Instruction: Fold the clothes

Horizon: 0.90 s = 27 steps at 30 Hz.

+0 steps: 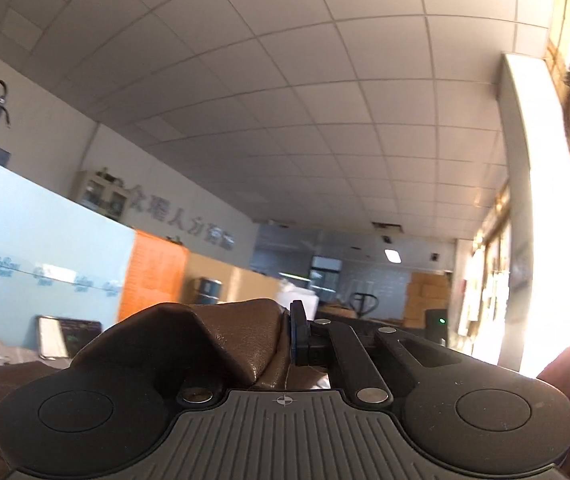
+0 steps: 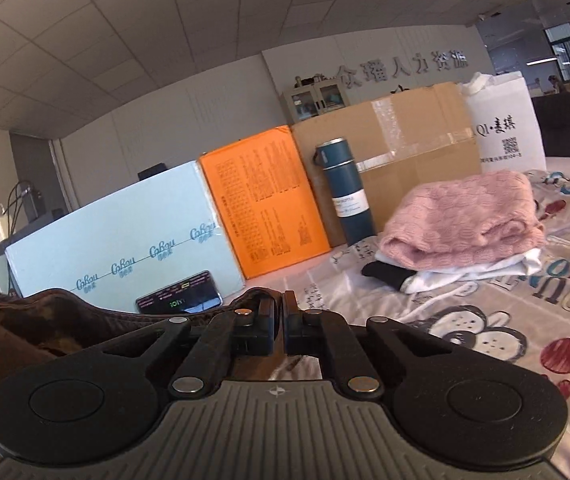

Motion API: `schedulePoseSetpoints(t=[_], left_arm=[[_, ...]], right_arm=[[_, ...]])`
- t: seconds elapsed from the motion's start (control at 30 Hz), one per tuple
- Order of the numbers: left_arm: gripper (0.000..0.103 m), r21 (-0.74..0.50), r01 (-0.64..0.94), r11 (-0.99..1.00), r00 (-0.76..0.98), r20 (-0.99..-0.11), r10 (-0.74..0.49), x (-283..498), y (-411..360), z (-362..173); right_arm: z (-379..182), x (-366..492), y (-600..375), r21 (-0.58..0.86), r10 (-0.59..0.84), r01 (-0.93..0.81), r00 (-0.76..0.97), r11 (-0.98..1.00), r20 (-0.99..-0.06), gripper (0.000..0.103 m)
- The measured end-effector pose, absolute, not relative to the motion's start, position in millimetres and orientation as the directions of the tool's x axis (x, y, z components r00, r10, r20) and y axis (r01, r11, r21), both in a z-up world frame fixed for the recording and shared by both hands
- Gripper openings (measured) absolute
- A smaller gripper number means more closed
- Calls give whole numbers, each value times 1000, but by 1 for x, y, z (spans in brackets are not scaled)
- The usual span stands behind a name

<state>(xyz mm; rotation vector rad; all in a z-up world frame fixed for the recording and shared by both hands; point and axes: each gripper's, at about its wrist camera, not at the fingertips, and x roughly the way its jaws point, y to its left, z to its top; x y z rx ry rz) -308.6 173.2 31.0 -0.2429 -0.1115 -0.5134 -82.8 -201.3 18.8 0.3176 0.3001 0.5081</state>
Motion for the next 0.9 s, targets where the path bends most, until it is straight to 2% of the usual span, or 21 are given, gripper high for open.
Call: schedulePoseSetpoints(t=[0.13,0.27,0.37,0.4,0.43,0.47,0.5,0.53,0.57,0.6,0.77,0.83,0.87,0.9], left_arm=[[6,-276,580,766,808,81,-583,-319,164,10],[11,-353,582,733,767,-61,-639,-325,147,-15],[24,-394,513,763,769,-184,-612,-330,140,-32],[32,-403,476,781,780,-216,-587,-334,142,-38],[45,-411,433,802,799,-238,-552,-339,146,-43],[53,-420,389,820,819,-250,-517,-346,150,-46],[71,-426,346,836,839,-259,-479,-354,154,-48],[77,-429,305,850,859,-262,-440,-362,158,-50],[77,-433,271,860,876,-259,-407,-370,161,-50],[77,-439,242,865,891,-254,-377,-379,165,-51],[83,-434,105,895,957,-202,-210,-402,188,-41],[92,-437,47,898,976,-171,-135,-401,197,-33],[92,-445,11,896,983,-160,-92,-397,201,-30],[93,-454,-19,891,987,-153,-57,-392,206,-27]], right_arm=[[0,-101,-230,360,478,-378,842,853,-249,4],[-22,-111,-256,368,432,-314,850,875,-302,4],[-35,-111,-272,377,388,-255,857,891,-338,6],[-36,-111,-275,388,389,-250,857,887,-339,8],[-37,-110,-277,399,394,-248,854,883,-340,9],[-38,-109,-278,412,406,-254,848,875,-341,19],[-38,-107,-278,422,418,-259,841,869,-344,41],[-38,-104,-275,427,427,-264,834,865,-349,52],[-38,-102,-271,429,441,-277,826,860,-351,66],[-39,-99,-267,431,461,-295,814,853,-353,68],[-45,-72,-240,435,505,-321,754,841,-420,70],[-49,-64,-228,395,496,-331,737,857,-460,69],[-52,-61,-222,370,486,-334,729,867,-482,61],[-54,-59,-217,344,479,-342,724,874,-496,41]])
